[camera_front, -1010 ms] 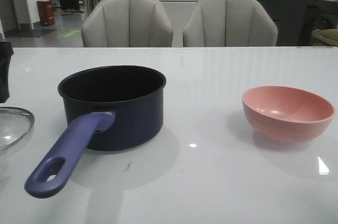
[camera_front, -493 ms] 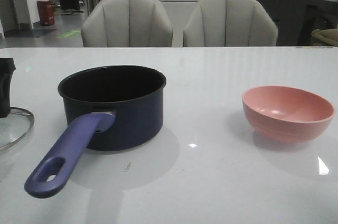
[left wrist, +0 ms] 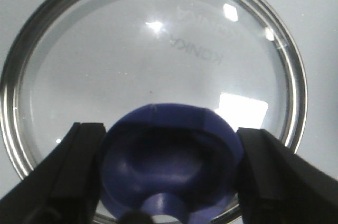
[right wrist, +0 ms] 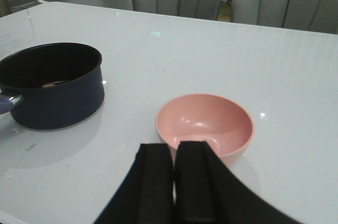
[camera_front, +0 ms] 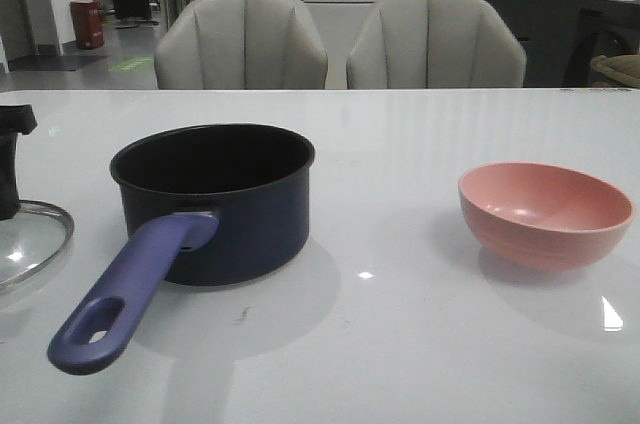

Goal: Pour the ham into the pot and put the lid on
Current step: 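Lift the glass lid and carry it over the saucepan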

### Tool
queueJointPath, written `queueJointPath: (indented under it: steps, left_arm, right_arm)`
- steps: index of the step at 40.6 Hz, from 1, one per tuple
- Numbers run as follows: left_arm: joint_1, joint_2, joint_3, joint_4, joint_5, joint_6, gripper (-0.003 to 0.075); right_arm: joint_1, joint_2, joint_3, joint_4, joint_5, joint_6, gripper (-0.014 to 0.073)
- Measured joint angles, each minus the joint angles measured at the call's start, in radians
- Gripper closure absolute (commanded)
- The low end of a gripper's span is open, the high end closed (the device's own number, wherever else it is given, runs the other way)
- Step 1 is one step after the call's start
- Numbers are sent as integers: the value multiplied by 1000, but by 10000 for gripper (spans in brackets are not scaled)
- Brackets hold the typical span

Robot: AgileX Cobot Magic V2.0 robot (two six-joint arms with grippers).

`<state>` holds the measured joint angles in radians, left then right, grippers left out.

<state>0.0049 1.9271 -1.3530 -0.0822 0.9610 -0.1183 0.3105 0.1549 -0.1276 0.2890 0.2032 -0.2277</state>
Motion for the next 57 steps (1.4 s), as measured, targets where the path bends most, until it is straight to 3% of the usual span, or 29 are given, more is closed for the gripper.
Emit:
queueJointPath:
  steps: [34,41,51,57]
  left_arm:
    - [-12,-92,-216,-32,95,54,546]
    - [-94,-110,-293,-32,105,76,546]
    - [-293,-98,-340,-54,124,102,546]
    - [-348,-68,-348,-57,144,102,546]
  right_arm:
    - [0,0,0,0,0,0,416]
    - [0,0,0,0,0,0,416]
    - [0,0,0,0,0,0,416]
    - [0,0,0,0,0,0,416]
